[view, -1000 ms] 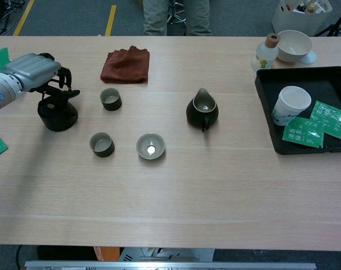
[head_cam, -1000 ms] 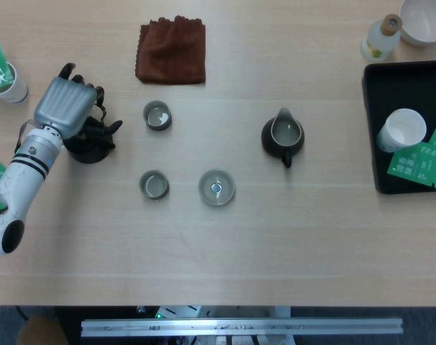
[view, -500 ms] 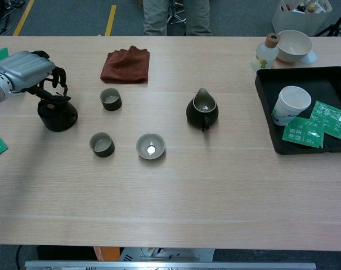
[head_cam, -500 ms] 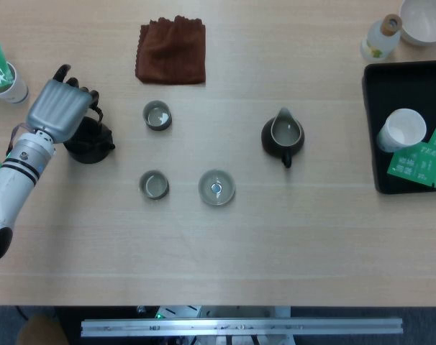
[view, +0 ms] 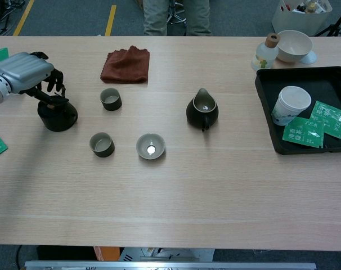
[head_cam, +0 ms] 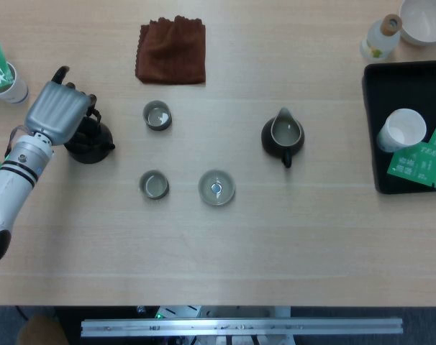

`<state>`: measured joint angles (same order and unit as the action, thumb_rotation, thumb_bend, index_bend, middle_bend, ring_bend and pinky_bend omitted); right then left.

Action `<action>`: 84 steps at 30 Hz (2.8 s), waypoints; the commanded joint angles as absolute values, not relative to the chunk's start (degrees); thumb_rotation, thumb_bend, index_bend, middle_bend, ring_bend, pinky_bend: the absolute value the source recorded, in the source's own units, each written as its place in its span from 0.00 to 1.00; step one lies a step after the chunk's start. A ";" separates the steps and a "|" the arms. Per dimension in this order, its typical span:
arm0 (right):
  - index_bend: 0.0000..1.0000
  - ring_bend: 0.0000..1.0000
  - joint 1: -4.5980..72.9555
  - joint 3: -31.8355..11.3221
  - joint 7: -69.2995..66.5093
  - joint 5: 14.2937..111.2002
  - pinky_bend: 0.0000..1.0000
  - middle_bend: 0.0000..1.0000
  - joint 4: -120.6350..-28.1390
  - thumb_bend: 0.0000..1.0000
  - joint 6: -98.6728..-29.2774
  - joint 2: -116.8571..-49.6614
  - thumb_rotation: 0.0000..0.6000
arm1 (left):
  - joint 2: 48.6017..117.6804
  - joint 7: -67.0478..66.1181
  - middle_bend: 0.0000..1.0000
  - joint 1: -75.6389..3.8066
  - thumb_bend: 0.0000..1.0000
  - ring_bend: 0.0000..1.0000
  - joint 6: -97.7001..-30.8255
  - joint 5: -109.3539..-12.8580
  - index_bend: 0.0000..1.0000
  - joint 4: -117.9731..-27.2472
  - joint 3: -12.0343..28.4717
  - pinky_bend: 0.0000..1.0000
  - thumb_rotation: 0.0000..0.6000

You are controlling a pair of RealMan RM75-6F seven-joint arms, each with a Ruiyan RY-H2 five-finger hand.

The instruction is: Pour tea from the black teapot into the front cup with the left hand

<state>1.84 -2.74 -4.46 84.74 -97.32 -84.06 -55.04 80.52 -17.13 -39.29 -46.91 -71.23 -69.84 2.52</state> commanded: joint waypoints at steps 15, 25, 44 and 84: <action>0.21 0.00 1.90 -2.78 -4.20 84.53 0.00 0.17 -97.46 0.00 -83.80 -55.09 1.00 | 80.97 -16.70 0.60 -39.06 0.22 0.45 -46.74 -71.92 0.53 -69.07 1.92 0.09 0.42; 0.21 0.00 1.72 -2.77 -4.44 84.48 0.00 0.17 -97.32 0.00 -83.99 -55.02 1.00 | 80.52 -18.43 0.62 -39.29 0.22 0.47 -46.40 -70.76 0.53 -71.17 2.19 0.09 0.43; 0.21 0.00 1.33 -2.65 -5.06 84.70 0.00 0.17 -97.00 0.00 -84.43 -55.01 1.00 | 79.21 -20.27 0.65 -39.38 0.22 0.49 -46.90 -71.21 0.56 -74.41 1.36 0.09 0.42; 0.21 0.00 0.99 -2.94 -4.95 84.60 0.00 0.17 -97.40 0.00 -85.04 -54.80 1.00 | 78.20 -18.87 0.95 -38.87 0.22 0.75 -47.35 -72.15 0.76 -74.31 0.88 0.09 0.50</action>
<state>0.99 -2.94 -4.95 84.60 -97.40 -85.04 -54.80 78.21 -18.86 -38.88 -47.35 -72.14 -74.31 0.89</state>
